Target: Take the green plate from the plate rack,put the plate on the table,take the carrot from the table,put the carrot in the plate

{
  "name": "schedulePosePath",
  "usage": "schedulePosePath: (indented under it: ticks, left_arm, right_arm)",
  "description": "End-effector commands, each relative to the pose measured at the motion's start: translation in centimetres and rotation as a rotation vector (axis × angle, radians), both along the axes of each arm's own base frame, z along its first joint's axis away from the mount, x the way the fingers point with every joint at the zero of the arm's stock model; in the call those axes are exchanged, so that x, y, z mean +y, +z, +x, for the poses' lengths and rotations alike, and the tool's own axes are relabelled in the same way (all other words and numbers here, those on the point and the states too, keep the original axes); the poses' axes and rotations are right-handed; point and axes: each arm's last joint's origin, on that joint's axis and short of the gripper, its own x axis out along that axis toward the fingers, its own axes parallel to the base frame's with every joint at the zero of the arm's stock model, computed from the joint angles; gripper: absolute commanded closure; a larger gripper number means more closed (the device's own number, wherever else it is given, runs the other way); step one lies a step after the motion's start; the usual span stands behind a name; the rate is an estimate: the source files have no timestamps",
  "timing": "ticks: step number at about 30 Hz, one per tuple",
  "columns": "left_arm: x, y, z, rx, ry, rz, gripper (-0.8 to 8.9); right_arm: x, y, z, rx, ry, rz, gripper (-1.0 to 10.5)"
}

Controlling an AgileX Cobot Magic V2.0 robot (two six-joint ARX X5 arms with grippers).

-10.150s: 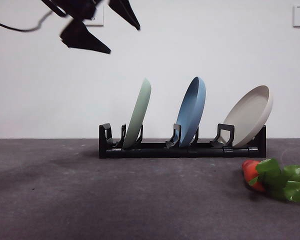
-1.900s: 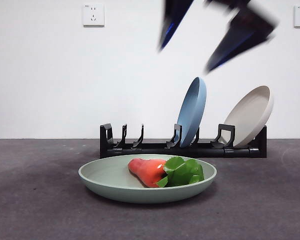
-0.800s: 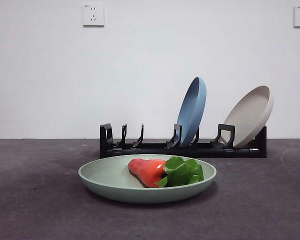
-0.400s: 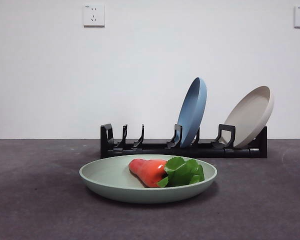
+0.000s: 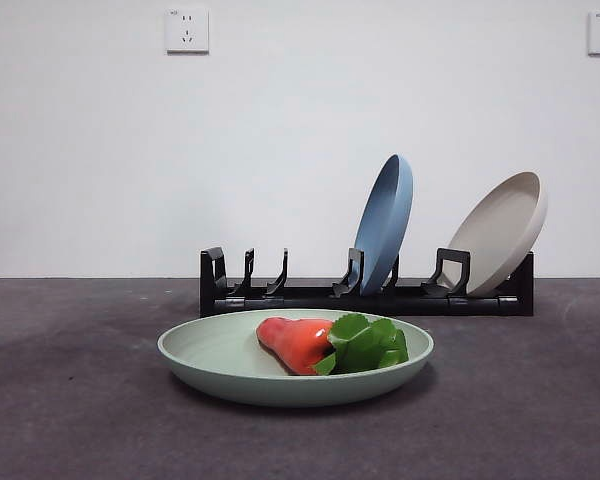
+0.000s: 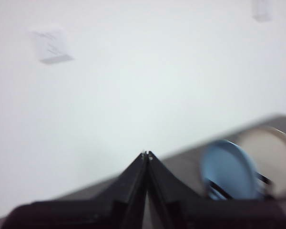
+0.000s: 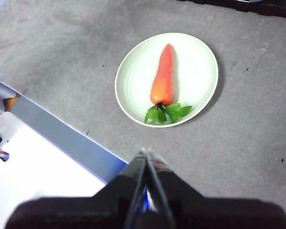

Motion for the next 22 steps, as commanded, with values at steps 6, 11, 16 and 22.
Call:
schedulePosePath:
  ticks: [6,11,16,22]
  left_arm:
    - [2.3,-10.9,0.0,-0.061,0.187,0.004,8.16]
    - [3.3,-17.4,-0.8,-0.031,0.272,0.009,8.16]
    - [3.8,-22.5,-1.2,0.016,0.314,0.011,8.16]
    - [3.9,-26.3,-1.2,0.066,0.326,-0.034,8.16]
  right_arm:
    - [0.0,0.1,0.0,-0.011,0.003,0.003,9.5]
    - [0.0,0.1,-0.1,-0.011,0.004,0.003,9.5]
    - [0.0,0.1,-0.1,-0.011,0.004,0.003,9.5]
    - [0.0,0.1,-0.1,-0.012,0.003,0.004,9.5]
